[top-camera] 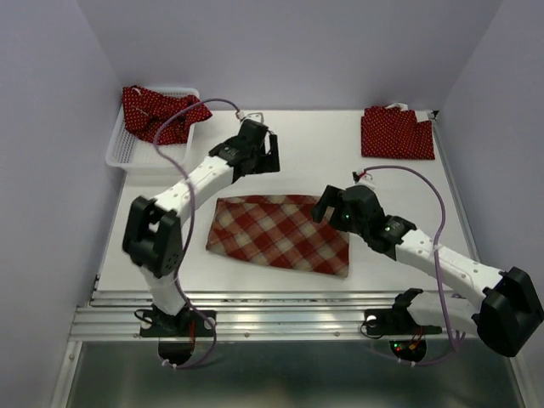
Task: Fold and stack the skirts
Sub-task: Fold the skirt
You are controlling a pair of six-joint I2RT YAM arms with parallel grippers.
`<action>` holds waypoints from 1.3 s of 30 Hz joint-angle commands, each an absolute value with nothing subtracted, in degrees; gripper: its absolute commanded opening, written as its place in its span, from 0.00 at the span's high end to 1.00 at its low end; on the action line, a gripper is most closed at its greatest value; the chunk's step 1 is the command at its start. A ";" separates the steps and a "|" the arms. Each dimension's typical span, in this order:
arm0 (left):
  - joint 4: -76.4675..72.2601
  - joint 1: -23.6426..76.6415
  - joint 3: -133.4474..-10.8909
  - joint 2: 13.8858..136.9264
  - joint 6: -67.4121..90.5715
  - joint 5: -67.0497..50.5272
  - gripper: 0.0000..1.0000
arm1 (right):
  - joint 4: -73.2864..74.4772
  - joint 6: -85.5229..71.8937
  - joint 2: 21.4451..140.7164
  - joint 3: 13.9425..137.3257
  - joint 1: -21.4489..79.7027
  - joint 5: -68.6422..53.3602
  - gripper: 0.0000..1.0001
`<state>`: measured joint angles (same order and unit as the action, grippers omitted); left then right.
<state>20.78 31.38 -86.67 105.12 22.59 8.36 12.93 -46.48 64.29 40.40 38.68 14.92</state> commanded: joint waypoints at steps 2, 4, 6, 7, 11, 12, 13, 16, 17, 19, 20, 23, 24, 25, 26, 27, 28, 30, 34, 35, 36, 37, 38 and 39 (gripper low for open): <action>24.17 30.94 -68.53 83.46 32.42 17.75 0.01 | 10.39 -39.02 65.39 38.59 38.67 3.18 0.00; 21.55 30.94 -62.17 78.86 35.41 13.90 0.01 | 9.50 -39.20 66.70 36.92 39.19 -1.47 0.00; 15.77 31.29 -52.85 72.99 37.00 6.12 0.01 | 9.40 -39.03 69.16 36.39 39.20 -0.80 0.00; 13.64 31.64 -49.86 71.30 37.44 4.41 0.01 | 9.49 -38.94 69.95 36.30 39.20 -0.27 0.00; 4.58 32.43 -38.52 67.41 38.93 -2.54 0.01 | 10.19 -39.90 73.47 37.17 39.20 5.70 0.00; 3.70 32.52 -37.97 68.28 38.67 -2.72 0.01 | 11.24 -41.73 75.56 38.22 39.20 9.98 0.00; 3.60 32.43 -37.71 68.90 38.67 -2.12 0.01 | 12.29 -42.27 76.89 38.93 39.20 12.37 0.00; 2.91 32.52 -38.32 72.94 37.80 -0.62 0.01 | 14.41 -42.89 81.80 40.95 38.59 16.25 0.00; 2.55 32.35 -38.67 74.17 37.53 -0.62 0.01 | 14.41 -42.89 82.78 41.22 37.97 16.26 0.00; 2.37 32.26 -39.72 78.47 37.09 1.84 0.01 | 14.33 -42.11 85.67 42.70 35.52 16.08 0.00; 2.29 32.08 -40.86 81.36 36.92 2.11 0.01 | 13.80 -41.49 86.65 43.32 34.55 16.08 0.00; 1.32 31.99 -43.49 85.94 35.95 1.85 0.01 | 10.82 -38.33 90.16 45.78 30.68 15.47 0.00; 0.97 31.91 -44.29 87.09 35.08 1.85 0.01 | 10.38 -37.36 90.96 46.66 30.06 15.29 0.00; 1.05 31.82 -45.34 88.06 34.63 2.02 0.01 | 9.94 -35.61 91.84 48.32 29.54 15.29 0.00; 1.23 31.64 -47.70 90.24 34.28 2.02 0.01 | 9.32 -34.46 93.76 49.38 28.23 14.86 0.00; 1.58 31.55 -48.94 91.31 34.02 2.28 0.01 | 9.40 -33.76 94.91 50.70 27.43 13.98 0.00; 2.89 31.55 -51.57 92.62 33.58 2.37 0.01 | 9.58 -32.44 95.79 52.98 26.64 11.45 0.00; 4.39 31.55 -53.34 92.72 33.22 2.29 0.01 | 9.84 -30.33 96.42 54.75 26.63 8.80 0.00; 6.06 31.55 -54.58 88.17 32.17 2.72 0.01 | 10.63 -25.76 92.13 55.55 26.63 6.16 0.00; 6.59 31.55 -54.06 86.59 32.08 3.33 0.01 | 11.16 -25.32 90.98 55.29 26.63 5.72 0.00; 7.72 31.55 -53.88 83.61 31.91 5.25 0.01 | 11.34 -24.88 88.36 54.50 26.63 4.84 0.00; 8.52 31.47 -53.53 82.28 31.73 6.49 0.01 | 11.42 -23.92 87.03 53.88 26.63 3.96 0.00; 9.57 31.55 -53.09 79.57 31.73 8.16 0.01 | 11.51 -23.65 85.79 53.27 26.63 3.43 0.00; 10.97 31.55 -52.82 78.32 31.55 10.78 0.01 | 11.51 -23.47 84.56 52.13 26.63 2.64 0.00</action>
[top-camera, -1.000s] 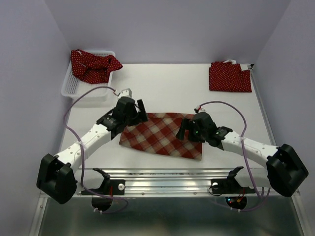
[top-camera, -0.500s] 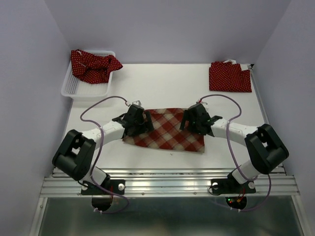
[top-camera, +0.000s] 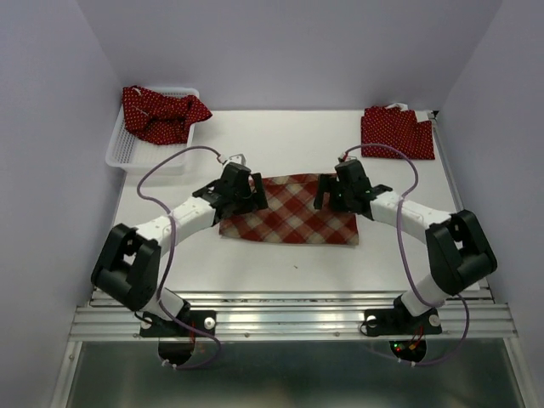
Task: Fold and stack the skirts
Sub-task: Fold the skirt
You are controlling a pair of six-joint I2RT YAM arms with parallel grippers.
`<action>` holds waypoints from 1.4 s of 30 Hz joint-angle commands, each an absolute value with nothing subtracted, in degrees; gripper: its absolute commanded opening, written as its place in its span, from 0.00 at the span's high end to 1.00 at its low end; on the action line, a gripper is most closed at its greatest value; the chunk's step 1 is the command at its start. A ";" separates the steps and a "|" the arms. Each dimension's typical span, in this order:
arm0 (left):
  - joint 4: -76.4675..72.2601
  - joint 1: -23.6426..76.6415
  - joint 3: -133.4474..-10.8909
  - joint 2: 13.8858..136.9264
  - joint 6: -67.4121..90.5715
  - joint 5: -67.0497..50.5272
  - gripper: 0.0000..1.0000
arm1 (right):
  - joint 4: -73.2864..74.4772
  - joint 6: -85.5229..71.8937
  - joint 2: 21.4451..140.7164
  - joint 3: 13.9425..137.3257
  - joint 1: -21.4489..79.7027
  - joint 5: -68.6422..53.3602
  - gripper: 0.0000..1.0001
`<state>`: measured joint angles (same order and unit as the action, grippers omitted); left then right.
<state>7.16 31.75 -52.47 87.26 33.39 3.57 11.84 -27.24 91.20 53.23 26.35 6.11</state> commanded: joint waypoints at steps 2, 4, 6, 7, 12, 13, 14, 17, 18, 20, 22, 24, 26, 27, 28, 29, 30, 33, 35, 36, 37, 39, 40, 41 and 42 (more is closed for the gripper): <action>11.77 30.77 -51.60 75.51 31.46 12.47 0.01 | 11.78 -23.38 81.66 51.16 26.63 2.29 0.00; 12.92 28.76 -50.98 74.80 31.03 13.01 0.01 | 12.13 -23.64 79.73 50.10 26.63 2.29 0.00; 13.27 27.08 -50.19 74.88 30.59 13.01 0.01 | 12.30 -23.73 78.84 49.57 26.63 2.02 0.00; 12.49 26.29 -49.84 75.14 29.54 12.40 0.01 | 12.22 -23.90 78.58 49.48 26.63 1.59 0.00; 8.36 23.56 -48.08 78.21 26.81 10.29 0.01 | 13.36 -23.56 78.66 50.71 26.63 0.70 0.00; 7.83 23.38 -47.90 78.48 26.20 9.94 0.01 | 13.62 -23.38 78.66 50.89 26.63 0.79 0.00; 7.21 23.20 -47.47 79.10 25.41 9.93 0.01 | 14.06 -23.12 78.75 51.06 26.63 0.97 0.00; 6.68 21.01 -47.20 80.86 24.96 9.49 0.01 | 15.12 -22.50 79.19 51.59 26.63 2.28 0.00; 6.94 19.87 -47.11 82.34 25.05 9.23 0.01 | 15.47 -22.41 79.19 51.77 26.63 2.46 0.00; 6.33 19.25 -46.59 84.97 24.87 8.71 0.01 | 15.73 -22.06 78.93 51.85 26.63 2.46 0.00; 6.77 18.99 -46.93 88.31 24.87 8.79 0.01 | 15.99 -21.54 78.58 52.03 26.63 2.90 0.00; 5.81 18.98 -46.93 90.08 24.18 7.66 0.01 | 16.00 -21.18 78.40 52.03 26.63 3.69 0.00; 4.93 18.98 -46.67 91.92 23.82 5.73 0.01 | 16.26 -20.83 79.01 52.03 26.63 5.79 0.00; 3.96 18.98 -46.58 92.37 23.64 5.10 0.01 | 16.43 -20.83 79.27 52.03 26.63 6.93 0.00; 3.35 18.98 -46.23 92.63 23.64 4.31 0.01 | 16.52 -20.74 79.45 52.03 26.63 7.03 0.00; 2.82 18.98 -45.97 93.33 23.64 3.61 0.01 | 16.52 -20.74 79.63 52.03 26.63 7.03 0.00; 3.07 19.07 -45.97 93.60 23.73 3.60 0.01 | 16.52 -20.66 79.72 52.03 26.63 6.94 0.00; 3.16 19.16 -46.32 93.78 23.64 1.77 0.01 | 16.44 -20.65 79.37 52.12 26.63 6.68 0.00; 2.90 19.16 -46.14 93.43 23.82 0.88 0.01 | 16.52 -20.48 79.02 52.03 26.63 6.85 0.00; 2.64 19.16 -46.14 93.34 23.82 0.27 0.01 | 16.44 -20.39 78.84 51.86 26.63 7.12 0.00; 2.72 19.25 -46.23 93.34 23.82 -1.30 0.01 | 16.44 -20.30 78.58 51.86 26.63 7.21 0.00; 2.46 19.34 -46.32 93.16 24.08 -3.16 0.02 | 16.44 -20.30 78.31 51.68 26.63 7.47 0.00; 1.94 19.34 -46.23 93.25 24.17 -4.21 0.04 | 16.44 -20.30 78.31 51.51 26.63 7.64 0.00; 2.02 19.25 -46.40 93.51 24.26 -4.22 0.06 | 16.44 -20.30 78.31 51.50 26.63 7.65 0.00; 2.37 19.25 -47.19 94.73 24.52 -3.78 0.08 | 16.35 -20.30 78.31 51.50 26.63 7.65 0.00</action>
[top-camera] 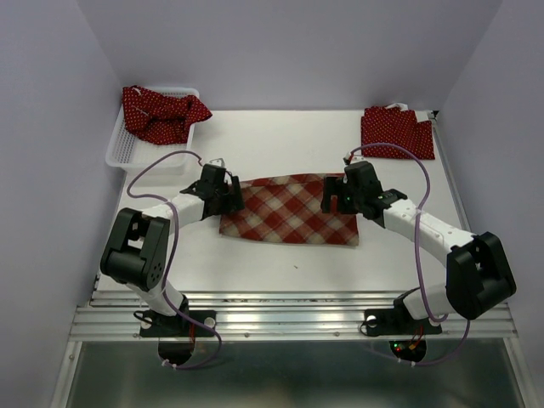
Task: Fold and stack the skirts
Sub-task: Fold the skirt
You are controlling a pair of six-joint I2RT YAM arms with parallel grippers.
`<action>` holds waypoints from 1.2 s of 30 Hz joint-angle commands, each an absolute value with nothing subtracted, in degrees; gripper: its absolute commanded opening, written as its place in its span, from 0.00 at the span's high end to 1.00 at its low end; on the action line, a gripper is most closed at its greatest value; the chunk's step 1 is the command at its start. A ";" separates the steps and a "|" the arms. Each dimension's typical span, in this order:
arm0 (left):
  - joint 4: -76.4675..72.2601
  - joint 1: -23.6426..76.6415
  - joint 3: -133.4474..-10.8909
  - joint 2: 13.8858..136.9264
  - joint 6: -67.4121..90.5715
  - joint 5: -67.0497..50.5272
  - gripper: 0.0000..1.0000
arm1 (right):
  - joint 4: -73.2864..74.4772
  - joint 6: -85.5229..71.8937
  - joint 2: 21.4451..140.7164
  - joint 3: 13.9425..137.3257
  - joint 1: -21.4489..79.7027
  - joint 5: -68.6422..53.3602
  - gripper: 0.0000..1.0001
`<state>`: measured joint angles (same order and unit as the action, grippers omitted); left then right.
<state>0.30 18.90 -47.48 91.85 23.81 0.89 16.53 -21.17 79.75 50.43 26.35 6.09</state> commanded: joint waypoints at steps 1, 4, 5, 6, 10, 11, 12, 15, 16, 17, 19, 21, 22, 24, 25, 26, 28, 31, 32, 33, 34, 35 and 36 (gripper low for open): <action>3.59 19.34 -47.72 95.18 24.61 -3.69 0.10 | 16.43 -20.30 78.40 51.50 26.63 7.65 0.00; 3.78 19.60 -47.81 95.36 24.61 -2.91 0.17 | 16.44 -20.21 78.40 51.42 26.63 7.65 0.00; 4.65 19.60 -48.07 95.71 24.78 -1.86 0.24 | 16.44 -20.30 78.49 51.42 26.63 7.65 0.00; 4.66 19.69 -48.34 96.06 24.79 -1.85 0.24 | 16.44 -20.30 78.49 51.50 26.63 7.65 0.00; 7.47 21.27 -49.48 97.38 24.43 1.56 0.44 | 16.43 -20.30 78.05 51.50 26.63 7.56 0.00; 8.08 21.70 -49.83 97.64 24.43 1.84 0.47 | 16.44 -20.30 77.87 51.50 26.63 7.65 0.00; 8.61 22.06 -50.62 98.43 24.61 2.19 0.50 | 16.44 -20.30 77.61 51.42 26.63 7.65 0.00; 10.54 23.11 -52.20 100.10 25.92 3.86 0.76 | 16.44 -20.04 76.73 51.42 26.63 8.61 0.00; 11.85 23.12 -52.73 100.63 26.28 4.65 1.00 | 16.44 -20.13 76.12 51.24 26.63 8.70 0.00; 12.47 23.12 -53.78 101.50 26.37 5.18 1.00 | 16.44 -20.13 75.85 51.33 26.63 8.53 0.00; 13.01 23.12 -54.49 101.78 26.45 6.32 1.00 | 16.44 -20.13 75.24 50.98 26.63 8.00 0.00; 13.88 23.12 -56.06 100.55 27.16 7.64 1.00 | 16.26 -19.34 74.62 50.89 26.63 6.34 0.00; 14.15 23.12 -56.68 99.59 27.42 7.91 1.00 | 16.09 -18.90 74.45 50.71 26.63 5.63 0.00; 14.24 23.55 -58.26 95.65 27.86 8.43 1.00 | 15.38 -19.42 73.83 50.80 26.63 3.17 0.00; 14.24 23.73 -58.71 94.23 27.95 8.52 1.00 | 14.77 -20.03 73.39 50.63 26.63 2.38 0.00; 14.24 23.99 -59.15 92.83 28.04 8.44 1.00 | 13.55 -19.86 72.87 49.93 26.63 -1.80 0.00; 14.67 24.78 -60.20 89.48 28.65 8.35 1.00 | 9.68 -21.61 71.81 49.40 26.63 -5.08 0.00; 15.03 25.84 -60.82 86.40 29.53 8.70 1.00 | 8.27 -22.67 73.12 50.09 26.63 -7.29 0.00; 15.12 26.10 -61.08 85.96 29.71 8.61 1.00 | 7.91 -22.94 73.91 50.53 27.50 -7.90 0.00; 15.12 26.28 -61.52 85.44 29.79 8.44 1.00 | 7.56 -23.20 74.87 51.06 28.03 -7.91 0.00; 15.73 26.80 -61.78 85.26 29.88 8.61 1.00 | 7.04 -23.29 76.80 52.02 28.56 -8.17 0.00; 16.08 26.98 -62.14 85.08 29.88 8.96 1.00 | 6.42 -23.29 77.77 52.38 29.35 -9.30 0.00; 17.04 27.16 -62.92 85.17 30.14 9.57 1.00 | 5.20 -23.81 78.65 53.08 29.36 -9.84 0.02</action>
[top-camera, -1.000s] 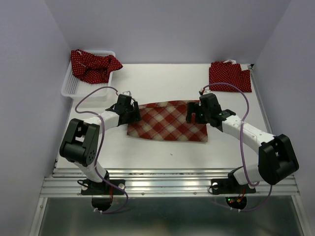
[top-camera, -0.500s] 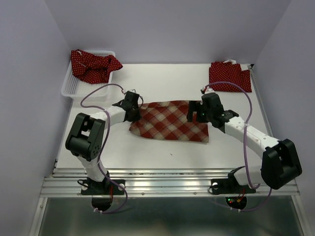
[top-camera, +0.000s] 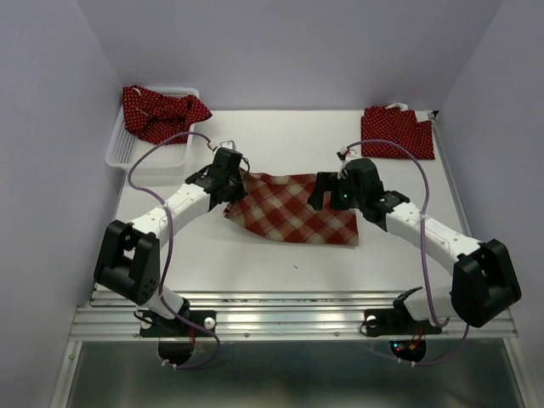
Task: Fold and stack the skirts
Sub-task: Fold the skirt
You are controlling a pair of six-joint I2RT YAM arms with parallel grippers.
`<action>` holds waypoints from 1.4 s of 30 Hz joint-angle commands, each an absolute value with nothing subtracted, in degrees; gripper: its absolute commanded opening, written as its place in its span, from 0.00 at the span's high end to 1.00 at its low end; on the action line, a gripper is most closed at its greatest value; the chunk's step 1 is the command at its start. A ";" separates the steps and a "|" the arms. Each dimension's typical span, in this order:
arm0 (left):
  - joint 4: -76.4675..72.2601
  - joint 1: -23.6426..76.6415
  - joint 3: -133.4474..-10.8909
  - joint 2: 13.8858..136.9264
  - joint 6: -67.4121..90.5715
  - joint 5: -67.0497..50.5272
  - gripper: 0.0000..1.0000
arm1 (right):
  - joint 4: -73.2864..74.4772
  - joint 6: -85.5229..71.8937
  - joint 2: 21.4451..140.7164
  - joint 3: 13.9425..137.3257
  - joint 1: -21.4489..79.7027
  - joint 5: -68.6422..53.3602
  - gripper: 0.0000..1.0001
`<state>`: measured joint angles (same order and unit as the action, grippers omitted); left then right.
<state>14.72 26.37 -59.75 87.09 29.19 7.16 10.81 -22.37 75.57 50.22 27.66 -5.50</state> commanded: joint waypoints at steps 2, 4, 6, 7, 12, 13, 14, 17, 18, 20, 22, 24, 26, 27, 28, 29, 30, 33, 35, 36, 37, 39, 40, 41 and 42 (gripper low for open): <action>18.10 27.60 -63.80 85.17 30.23 10.11 1.00 | 3.88 -24.86 81.82 53.96 30.84 -10.46 0.17; 18.80 28.21 -64.94 85.08 30.32 10.11 1.00 | 2.56 -25.75 83.93 54.93 31.46 -11.07 0.32; 20.21 28.82 -66.26 84.99 31.11 10.72 1.00 | 0.62 -27.42 87.18 55.72 32.08 -12.04 0.56; 20.74 29.52 -66.70 84.99 31.55 11.07 1.00 | 0.62 -28.55 89.28 56.51 32.78 -12.04 0.68; 24.78 31.37 -70.22 85.25 34.36 14.15 1.00 | -2.28 -29.62 95.60 59.58 36.37 -12.13 0.79; 25.48 31.64 -70.66 85.34 34.54 14.15 1.00 | -2.37 -29.88 96.58 60.02 36.91 -11.95 0.79; 25.75 31.73 -70.93 85.52 35.15 14.15 1.00 | -2.90 -30.58 97.55 60.73 36.91 -12.21 0.82; 26.19 32.52 -71.72 85.96 35.51 13.71 1.00 | -4.48 -31.64 101.15 61.43 38.23 -13.27 0.84; 26.37 32.87 -72.15 86.39 35.86 13.71 1.00 | -4.66 -32.16 102.12 62.13 38.84 -12.92 0.84; 26.98 33.22 -72.60 86.83 36.03 13.62 1.00 | -4.75 -32.60 104.49 62.93 39.46 -11.96 0.86; 27.24 33.75 -73.03 87.01 35.69 13.80 1.00 | -5.18 -33.05 106.60 63.37 39.98 -11.95 0.86; 27.77 33.92 -73.30 87.10 35.60 13.97 1.00 | -6.67 -33.48 107.66 63.19 39.99 -12.92 0.87; 28.04 33.93 -73.48 87.10 35.60 13.97 1.00 | -8.16 -33.92 109.24 62.84 40.52 -13.53 0.87; 28.21 33.93 -73.56 87.10 35.68 14.15 1.00 | -8.52 -34.10 109.77 62.93 41.13 -13.62 0.87; 28.47 34.01 -73.65 87.01 35.86 14.24 1.00 | -8.87 -34.19 110.38 63.10 41.13 -13.71 0.87; 28.48 34.01 -73.65 86.92 35.77 14.33 1.00 | -9.22 -34.28 111.00 63.45 41.65 -13.80 0.87; 28.56 34.10 -73.65 86.66 35.77 14.50 1.00 | -9.66 -34.36 111.96 63.81 41.66 -13.89 0.87; 29.35 34.01 -74.09 86.40 35.60 15.03 1.00 | -9.84 -34.54 112.94 65.12 42.36 -14.15 0.87; 30.40 34.01 -74.70 86.22 35.60 16.43 1.00 | -9.84 -34.63 113.11 65.65 42.98 -13.98 0.86; 30.85 34.01 -75.06 86.22 35.51 17.04 1.00 | -9.84 -34.72 113.03 66.18 42.98 -13.80 0.86; 31.89 34.01 -75.93 86.22 35.42 18.01 1.00 | -9.84 -34.80 112.68 66.44 43.50 -13.62 0.86; 32.69 34.10 -77.25 86.39 34.72 18.63 1.00 | -9.84 -35.15 112.06 66.62 43.51 -13.36 0.86; 33.65 34.01 -77.69 86.48 34.54 19.33 1.00 | -9.84 -35.24 111.28 66.36 43.51 -13.10 0.86; 34.18 34.01 -78.13 86.66 34.28 19.60 1.00 | -9.58 -34.98 110.75 66.01 43.51 -12.23 0.86; 34.45 34.01 -78.40 86.75 34.19 19.86 1.00 | -9.23 -34.89 110.05 65.66 43.51 -11.09 0.86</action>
